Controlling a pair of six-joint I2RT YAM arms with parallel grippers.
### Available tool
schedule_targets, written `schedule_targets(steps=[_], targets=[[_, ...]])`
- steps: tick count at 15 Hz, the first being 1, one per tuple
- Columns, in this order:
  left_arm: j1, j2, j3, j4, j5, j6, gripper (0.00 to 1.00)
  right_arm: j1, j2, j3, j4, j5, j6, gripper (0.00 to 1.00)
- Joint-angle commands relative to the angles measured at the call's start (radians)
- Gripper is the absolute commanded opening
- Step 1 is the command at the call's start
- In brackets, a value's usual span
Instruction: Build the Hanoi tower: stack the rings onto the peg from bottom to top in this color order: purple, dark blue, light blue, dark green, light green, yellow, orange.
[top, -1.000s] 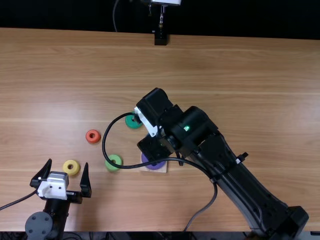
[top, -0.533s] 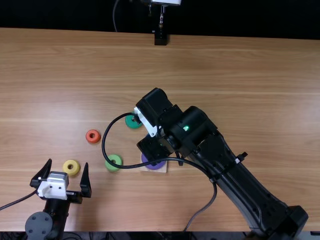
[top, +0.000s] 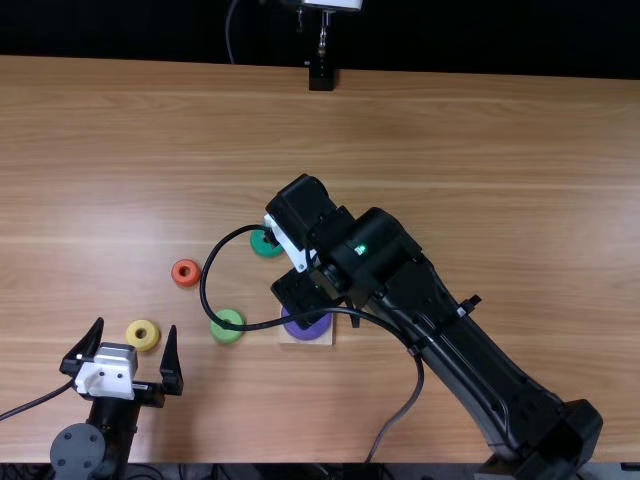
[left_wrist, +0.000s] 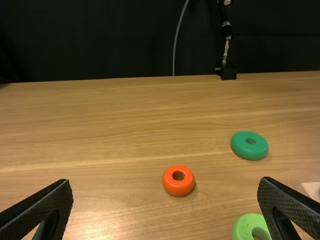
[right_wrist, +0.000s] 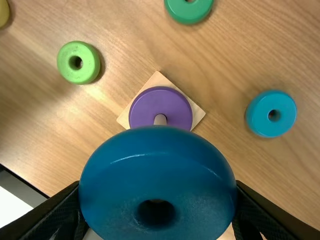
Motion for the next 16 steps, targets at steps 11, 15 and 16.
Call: schedule_targets(steps=[11,15,16], targets=[[0.008,-0.012,-0.05,-0.011,0.004,0.011,1.0,-0.01,0.027,0.017,0.001,0.09,0.007,1.0],[0.008,-0.012,-0.05,-0.011,0.004,0.011,1.0,-0.079,0.025,0.03,0.209,0.084,0.018,1.0],[0.008,-0.012,-0.05,-0.011,0.004,0.011,1.0,-0.102,0.025,0.03,0.251,0.084,0.018,1.0]])
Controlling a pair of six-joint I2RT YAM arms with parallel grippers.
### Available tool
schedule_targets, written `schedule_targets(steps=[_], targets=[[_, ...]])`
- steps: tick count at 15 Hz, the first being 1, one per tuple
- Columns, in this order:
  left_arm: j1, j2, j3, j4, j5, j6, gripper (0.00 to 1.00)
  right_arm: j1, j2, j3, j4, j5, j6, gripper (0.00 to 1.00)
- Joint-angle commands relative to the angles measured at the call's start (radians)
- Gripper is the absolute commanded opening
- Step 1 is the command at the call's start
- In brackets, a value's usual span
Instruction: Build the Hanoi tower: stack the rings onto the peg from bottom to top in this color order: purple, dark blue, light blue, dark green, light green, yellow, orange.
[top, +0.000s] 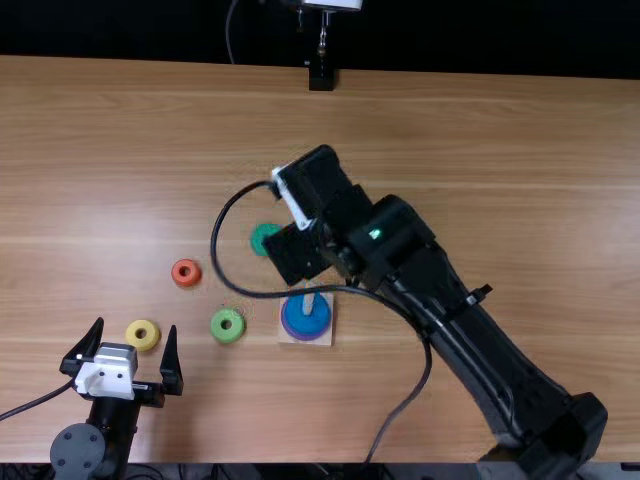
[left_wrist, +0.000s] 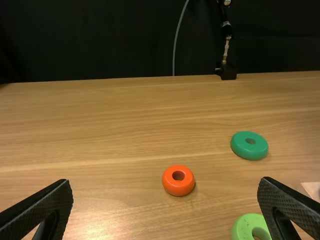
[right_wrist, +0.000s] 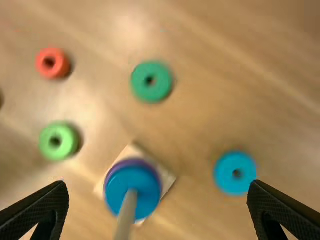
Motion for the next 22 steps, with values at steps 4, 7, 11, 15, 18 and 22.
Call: schedule_targets(steps=[4,7,11,15,18,22], targets=[[0.008,-0.012,-0.05,-0.011,0.003,0.011,1.0,-0.147,0.016,0.001,0.132,0.013,0.17,1.0],[0.008,-0.012,-0.05,-0.011,0.003,0.011,1.0,-0.201,0.012,-0.23,0.422,0.011,0.281,1.0],[0.008,-0.012,-0.05,-0.011,0.003,0.011,1.0,-0.256,0.01,-0.408,0.514,0.013,0.218,1.0],[0.008,-0.012,-0.05,-0.011,0.003,0.011,1.0,-0.256,0.013,-0.523,0.514,0.017,0.052,1.0],[0.008,-0.012,-0.05,-0.011,0.003,0.011,1.0,-0.254,0.015,-0.565,0.514,0.017,0.051,1.0],[0.008,-0.012,-0.05,-0.011,0.003,0.011,1.0,-0.254,0.018,-0.592,0.514,0.017,0.056,1.0]])
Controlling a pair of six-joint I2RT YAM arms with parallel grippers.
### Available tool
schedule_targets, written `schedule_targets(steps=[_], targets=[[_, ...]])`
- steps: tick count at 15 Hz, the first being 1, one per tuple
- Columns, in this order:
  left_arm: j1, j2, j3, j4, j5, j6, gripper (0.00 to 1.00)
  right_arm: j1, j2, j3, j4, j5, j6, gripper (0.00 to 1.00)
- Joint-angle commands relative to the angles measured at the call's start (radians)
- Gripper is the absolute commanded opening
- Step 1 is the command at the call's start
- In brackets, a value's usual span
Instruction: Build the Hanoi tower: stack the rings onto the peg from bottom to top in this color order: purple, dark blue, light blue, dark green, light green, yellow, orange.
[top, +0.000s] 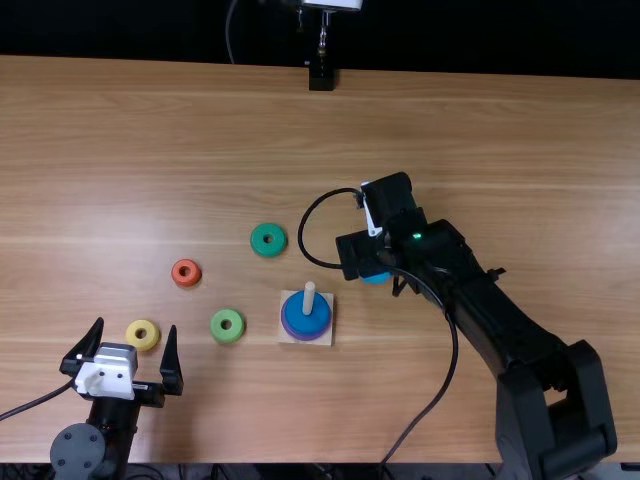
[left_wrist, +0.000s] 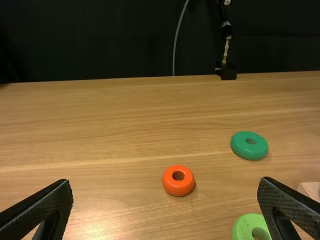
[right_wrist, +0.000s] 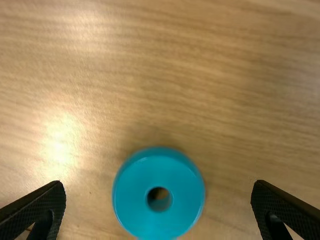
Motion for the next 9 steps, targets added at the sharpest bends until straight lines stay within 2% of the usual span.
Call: schedule_targets(steps=[1,9], targets=[[0.008,-0.012,-0.05,-0.011,0.003,0.011,1.0,-0.001,0.007,-0.017,0.002,0.007,-0.004,1.0],[0.008,-0.012,-0.05,-0.011,0.003,0.011,1.0,0.002,0.08,-0.007,-0.009,0.007,0.0,1.0]])
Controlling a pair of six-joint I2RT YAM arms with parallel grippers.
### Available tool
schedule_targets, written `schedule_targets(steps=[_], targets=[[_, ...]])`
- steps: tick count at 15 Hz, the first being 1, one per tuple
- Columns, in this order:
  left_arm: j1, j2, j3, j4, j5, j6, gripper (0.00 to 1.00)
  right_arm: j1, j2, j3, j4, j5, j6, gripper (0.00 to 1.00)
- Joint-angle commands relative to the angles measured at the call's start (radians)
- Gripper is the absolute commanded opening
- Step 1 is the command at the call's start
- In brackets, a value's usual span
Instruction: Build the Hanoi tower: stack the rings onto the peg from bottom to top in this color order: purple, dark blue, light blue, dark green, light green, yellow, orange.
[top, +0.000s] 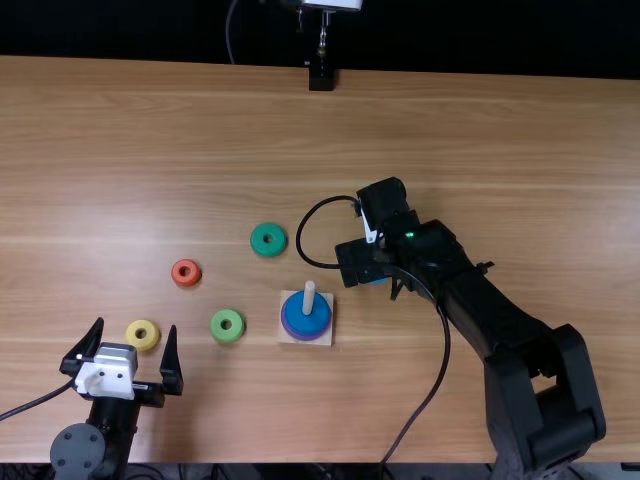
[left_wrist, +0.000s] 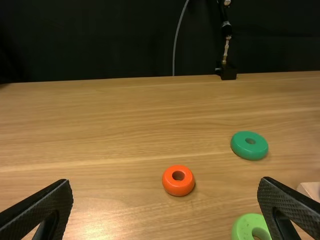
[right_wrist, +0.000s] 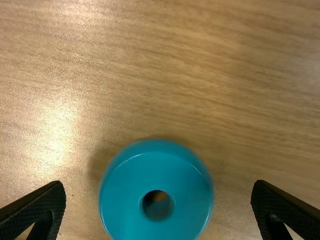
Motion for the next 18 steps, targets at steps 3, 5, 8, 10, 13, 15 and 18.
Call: schedule_targets(steps=[3,5,8,10,13,15,18], targets=[[0.008,-0.012,-0.05,-0.011,0.004,0.011,1.0,0.002,0.035,-0.009,-0.002,0.005,-0.004,1.0],[0.008,-0.012,-0.05,-0.011,0.004,0.011,1.0,0.004,0.044,-0.007,-0.004,0.005,-0.005,1.0],[0.008,-0.012,-0.05,-0.011,0.004,0.011,1.0,0.004,0.045,-0.004,-0.004,0.005,-0.007,1.0],[0.008,-0.012,-0.05,-0.011,0.004,0.011,1.0,0.004,0.045,-0.002,-0.004,0.005,-0.005,1.0],[0.008,-0.012,-0.05,-0.011,0.004,0.011,1.0,0.005,0.045,-0.012,-0.006,-0.001,-0.011,0.58],[0.008,-0.012,-0.05,-0.011,0.004,0.011,1.0,0.007,0.047,-0.015,-0.004,-0.006,-0.013,0.2],[0.008,-0.012,-0.05,-0.011,0.004,0.011,1.0,0.007,0.044,-0.013,-0.002,-0.008,-0.013,0.0]])
